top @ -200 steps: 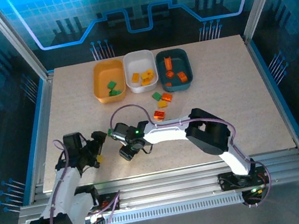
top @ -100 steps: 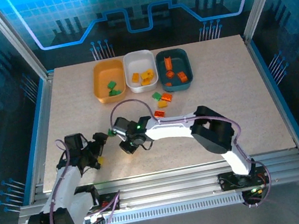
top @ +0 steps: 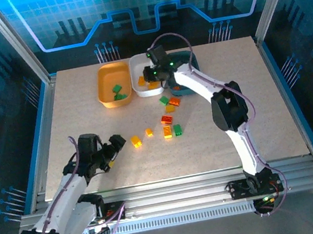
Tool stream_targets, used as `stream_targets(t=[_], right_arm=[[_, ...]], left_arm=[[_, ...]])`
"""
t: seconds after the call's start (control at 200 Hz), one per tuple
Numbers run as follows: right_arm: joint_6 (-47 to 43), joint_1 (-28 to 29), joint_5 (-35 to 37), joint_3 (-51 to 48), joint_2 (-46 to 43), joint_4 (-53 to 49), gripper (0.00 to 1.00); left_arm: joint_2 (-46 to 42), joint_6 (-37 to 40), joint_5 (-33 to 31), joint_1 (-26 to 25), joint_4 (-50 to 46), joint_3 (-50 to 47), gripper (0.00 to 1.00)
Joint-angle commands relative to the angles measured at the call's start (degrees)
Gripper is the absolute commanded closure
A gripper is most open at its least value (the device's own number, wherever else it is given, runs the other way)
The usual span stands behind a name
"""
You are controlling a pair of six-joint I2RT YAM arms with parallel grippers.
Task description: Sort the legos into containers by color
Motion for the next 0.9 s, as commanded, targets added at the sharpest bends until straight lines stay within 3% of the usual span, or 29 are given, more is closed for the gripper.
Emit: stream_targets(t=[0.0, 0.135, 0.24, 0.345, 0.58, 0.765, 0.891], right_arm=[[3.4, -0.8, -3.4, 9.3, 7.2, -7.8, 0.73], [2.6, -2.8, -4.6, 20.5, 14.1, -13.0, 0.69], [0.7, -3.7, -6.7, 29.3, 18.1, -17.7, 0.45], [-2.5, -3.5, -4.9, 28.4, 14.3, -18.4, 0.38], [-3.5, -3.2, -3.3, -3.3, -12.4, -2.2, 0.37], [-1.2, -1.4, -2.4, -26.8, -29.3, 3.6, 0.37], [1.6, -0.5, -2.8, -44.0, -38.6, 8.0, 0.37]], left_arm=[[-0.3, 2.3, -1.2, -0.4, -3.2, 1.7, 0.01], [-0.5, 2.3, -1.0, -0.8, -1.9, 2.2, 0.01], [1.5, 2.0, -1.4, -1.3, -1.3, 3.3, 0.01], [4.3, 1.9, -1.9, -2.7, 0.2, 4.5, 0.01], [16.5, 3.3, -5.8, -9.9, 3.3, 10.9, 0.01], [30.2, 5.4, -12.6, -15.2, -0.6, 20.9, 0.05], [38.3, 5.3, -18.2, -17.7, -3.8, 26.6, 0.14]])
